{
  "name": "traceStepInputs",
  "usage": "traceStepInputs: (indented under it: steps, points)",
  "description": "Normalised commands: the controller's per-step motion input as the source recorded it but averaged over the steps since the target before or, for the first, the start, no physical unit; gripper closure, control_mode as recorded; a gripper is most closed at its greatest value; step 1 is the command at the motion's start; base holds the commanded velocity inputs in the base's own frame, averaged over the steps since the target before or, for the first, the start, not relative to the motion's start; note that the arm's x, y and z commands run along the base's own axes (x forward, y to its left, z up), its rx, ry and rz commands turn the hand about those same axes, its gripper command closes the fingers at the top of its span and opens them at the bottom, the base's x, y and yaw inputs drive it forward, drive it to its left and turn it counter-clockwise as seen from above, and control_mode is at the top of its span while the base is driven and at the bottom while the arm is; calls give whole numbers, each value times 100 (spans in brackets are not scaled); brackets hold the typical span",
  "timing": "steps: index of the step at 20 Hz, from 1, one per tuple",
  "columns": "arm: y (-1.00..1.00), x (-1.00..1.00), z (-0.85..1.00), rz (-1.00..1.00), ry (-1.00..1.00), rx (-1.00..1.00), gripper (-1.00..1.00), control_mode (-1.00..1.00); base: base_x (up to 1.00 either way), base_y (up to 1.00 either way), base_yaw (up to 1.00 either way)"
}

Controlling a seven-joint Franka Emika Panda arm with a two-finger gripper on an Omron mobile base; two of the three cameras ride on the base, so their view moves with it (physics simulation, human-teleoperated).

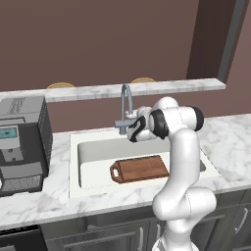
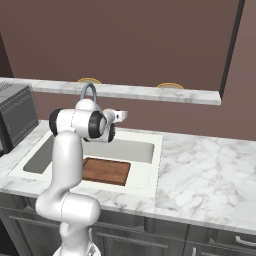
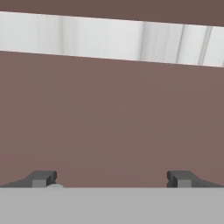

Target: Turn on the sink faucet with hot water and rinse the cutting board for ten seconds, then turn off the faucet. Push the cutting board to reach the water if necessary.

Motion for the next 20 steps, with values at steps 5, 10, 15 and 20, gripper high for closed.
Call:
traceStepInputs:
  steps: [5, 10, 15, 20]
  points:
    - [0, 5, 0, 0, 0, 0, -100, -100, 0, 0, 0]
    - [0, 1, 0, 0, 0, 0, -100, -100, 0, 0, 0]
    - [-4, 0, 0, 0, 0, 0, -100, -100, 0, 0, 0]
    - [-21, 0, -2, 0, 0, 0, -100, -100, 0, 0, 0]
